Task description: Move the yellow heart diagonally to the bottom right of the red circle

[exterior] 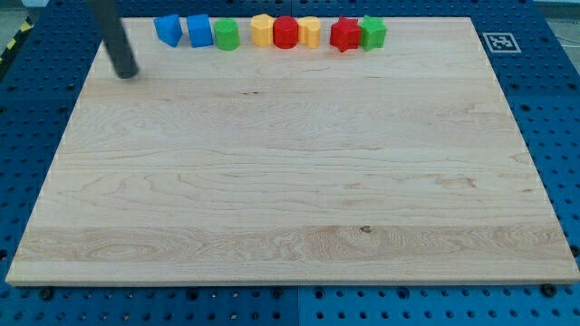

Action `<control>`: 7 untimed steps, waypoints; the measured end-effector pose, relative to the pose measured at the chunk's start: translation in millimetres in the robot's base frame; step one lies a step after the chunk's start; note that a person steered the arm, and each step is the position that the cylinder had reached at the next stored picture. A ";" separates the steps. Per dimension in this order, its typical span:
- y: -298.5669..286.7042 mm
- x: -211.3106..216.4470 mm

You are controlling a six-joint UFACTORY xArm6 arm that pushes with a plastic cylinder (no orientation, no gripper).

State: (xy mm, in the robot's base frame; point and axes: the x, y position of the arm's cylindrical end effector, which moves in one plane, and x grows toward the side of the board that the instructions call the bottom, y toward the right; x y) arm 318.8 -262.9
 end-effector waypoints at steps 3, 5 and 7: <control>-9.5 -127.5; 68.2 -126.4; 224.2 -124.1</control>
State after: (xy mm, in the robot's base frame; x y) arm 194.7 -38.7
